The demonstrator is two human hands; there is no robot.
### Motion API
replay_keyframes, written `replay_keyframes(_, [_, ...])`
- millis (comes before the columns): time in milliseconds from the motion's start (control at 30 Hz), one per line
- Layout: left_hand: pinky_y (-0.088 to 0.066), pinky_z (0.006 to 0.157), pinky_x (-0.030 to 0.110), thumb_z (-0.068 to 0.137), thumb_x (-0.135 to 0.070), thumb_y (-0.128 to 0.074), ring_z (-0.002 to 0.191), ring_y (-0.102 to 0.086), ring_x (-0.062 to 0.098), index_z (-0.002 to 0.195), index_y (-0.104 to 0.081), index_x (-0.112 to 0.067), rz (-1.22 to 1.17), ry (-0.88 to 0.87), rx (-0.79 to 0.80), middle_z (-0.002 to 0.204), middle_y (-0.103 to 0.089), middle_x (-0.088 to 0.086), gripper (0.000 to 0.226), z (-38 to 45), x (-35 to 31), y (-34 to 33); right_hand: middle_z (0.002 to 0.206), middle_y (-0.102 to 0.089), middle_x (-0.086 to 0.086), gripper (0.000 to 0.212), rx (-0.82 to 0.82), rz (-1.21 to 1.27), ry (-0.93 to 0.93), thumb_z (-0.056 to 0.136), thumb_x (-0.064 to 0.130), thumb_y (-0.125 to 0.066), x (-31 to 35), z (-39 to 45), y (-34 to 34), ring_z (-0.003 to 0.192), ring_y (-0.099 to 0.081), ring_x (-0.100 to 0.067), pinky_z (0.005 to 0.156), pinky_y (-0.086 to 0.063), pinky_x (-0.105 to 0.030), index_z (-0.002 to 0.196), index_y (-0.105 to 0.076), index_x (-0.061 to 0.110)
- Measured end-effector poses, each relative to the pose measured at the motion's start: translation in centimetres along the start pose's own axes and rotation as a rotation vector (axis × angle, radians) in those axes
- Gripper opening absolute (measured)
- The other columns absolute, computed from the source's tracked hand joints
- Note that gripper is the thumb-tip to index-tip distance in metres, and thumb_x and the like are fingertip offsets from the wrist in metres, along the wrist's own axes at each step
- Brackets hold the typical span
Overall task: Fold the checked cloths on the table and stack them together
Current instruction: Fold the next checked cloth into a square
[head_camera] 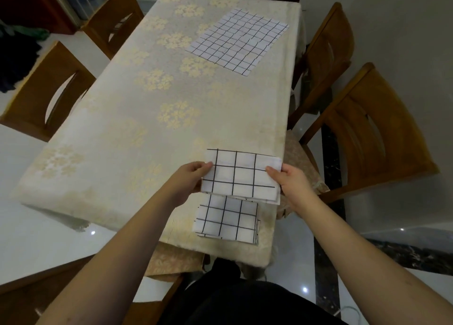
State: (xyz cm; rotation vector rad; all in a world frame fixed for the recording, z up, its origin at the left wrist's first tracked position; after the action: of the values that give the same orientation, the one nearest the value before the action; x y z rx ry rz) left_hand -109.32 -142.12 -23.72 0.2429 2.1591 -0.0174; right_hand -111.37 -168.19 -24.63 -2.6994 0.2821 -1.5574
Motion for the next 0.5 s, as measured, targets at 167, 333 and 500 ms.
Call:
replay_keyframes(167, [-0.06, 0.082, 0.042, 0.095, -0.026, -0.062, 0.088, -0.068, 0.027, 0.108, -0.064, 0.004, 0.048, 0.012, 0.003, 0.101, -0.07, 0.019, 0.032, -2.3, 2.2, -0.6, 0.097, -0.074, -0.006, 0.01, -0.002, -0.041, 0.024, 0.092, 0.016, -0.063, -1.4, -1.7, 1.0, 0.084, -0.072, -0.018, 0.078, -0.059, -0.032, 0.101, -0.067, 0.016])
replay_keyframes(333, [-0.06, 0.078, 0.037, 0.098, -0.022, -0.058, 0.086, -0.067, 0.024, 0.105, -0.067, -0.003, 0.05, 0.003, -0.109, 0.096, -0.069, 0.015, 0.022, -3.8, 5.2, -0.8, 0.098, -0.072, -0.004, 0.021, 0.088, -0.063, -0.09, 0.093, 0.013, -0.062, -4.8, -3.2, 0.8, 0.085, -0.07, -0.018, 0.066, -0.058, -0.029, 0.115, -0.064, 0.011])
replay_keyframes(500, [-0.061, 0.072, 0.033, 0.1, -0.025, -0.053, 0.092, -0.069, 0.029, 0.102, -0.066, -0.007, 0.119, 0.072, -0.168, 0.102, -0.07, 0.016, 0.021, -3.5, 8.3, -0.8, 0.105, -0.071, -0.012, 0.02, 0.006, -0.203, -0.173, 0.089, 0.013, -0.068, -9.6, -3.1, 0.8, 0.096, -0.068, -0.029, 0.091, -0.054, -0.05, 0.108, -0.064, 0.009])
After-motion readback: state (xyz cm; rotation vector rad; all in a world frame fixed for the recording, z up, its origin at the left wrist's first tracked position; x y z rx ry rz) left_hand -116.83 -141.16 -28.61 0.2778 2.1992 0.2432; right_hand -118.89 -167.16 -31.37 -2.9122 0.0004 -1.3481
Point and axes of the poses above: each hand's wrist, its own z-axis towards the middle knuckle, its own y-axis out of the back of the hand, x = y × z, the point moved 4 cm from there along z, towards the middle knuckle
